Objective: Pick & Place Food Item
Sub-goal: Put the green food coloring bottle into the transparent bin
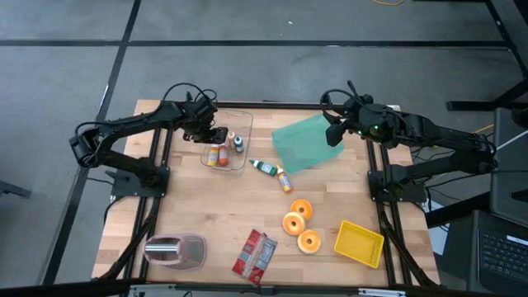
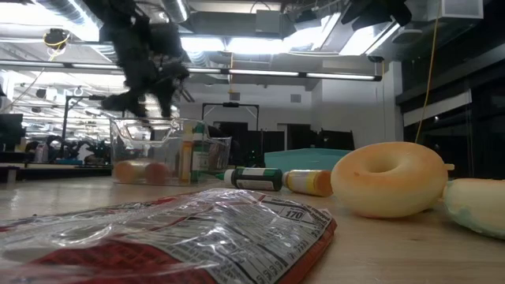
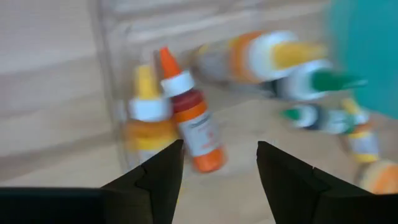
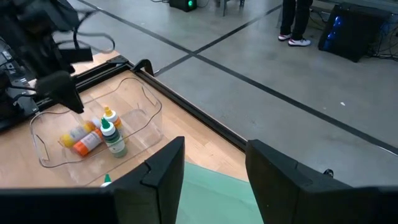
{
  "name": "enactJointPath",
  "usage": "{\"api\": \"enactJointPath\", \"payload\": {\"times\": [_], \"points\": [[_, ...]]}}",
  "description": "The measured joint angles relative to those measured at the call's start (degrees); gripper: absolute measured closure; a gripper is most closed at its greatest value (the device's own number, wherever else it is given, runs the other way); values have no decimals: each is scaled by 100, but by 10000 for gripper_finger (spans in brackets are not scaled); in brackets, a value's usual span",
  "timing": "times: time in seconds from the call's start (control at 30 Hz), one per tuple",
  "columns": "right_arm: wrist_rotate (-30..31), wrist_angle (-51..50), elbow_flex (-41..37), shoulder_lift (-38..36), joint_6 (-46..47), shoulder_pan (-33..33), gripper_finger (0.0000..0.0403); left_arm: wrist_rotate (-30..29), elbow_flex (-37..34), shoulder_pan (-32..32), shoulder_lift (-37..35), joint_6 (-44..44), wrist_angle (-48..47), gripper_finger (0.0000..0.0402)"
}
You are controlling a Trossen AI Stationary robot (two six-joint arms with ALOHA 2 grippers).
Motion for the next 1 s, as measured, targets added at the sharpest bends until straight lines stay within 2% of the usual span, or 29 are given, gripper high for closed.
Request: {"api": "enactJointPath", "payload": {"times": [0.17, 0.33, 0.53, 0.77, 1.0], "points": [[0, 0, 0, 0, 0, 0, 234, -160, 321, -364, -276, 142, 1009, 208], [2, 0, 0, 0, 1, 0, 234, -806, 654, -890, -585, 1197, 2180, 212], [0, 5, 0, 0, 3, 0, 234, -938, 1293, -1526, -493, 2108, 2143, 213], [0, 187, 0, -2, 40, 0, 234, -1088, 2284, -2528, 503, 3462, 1570, 213], [-153, 260, 0, -2, 48, 0, 234, -1209, 3388, -2857, 1908, 5013, 813, 213]]}}
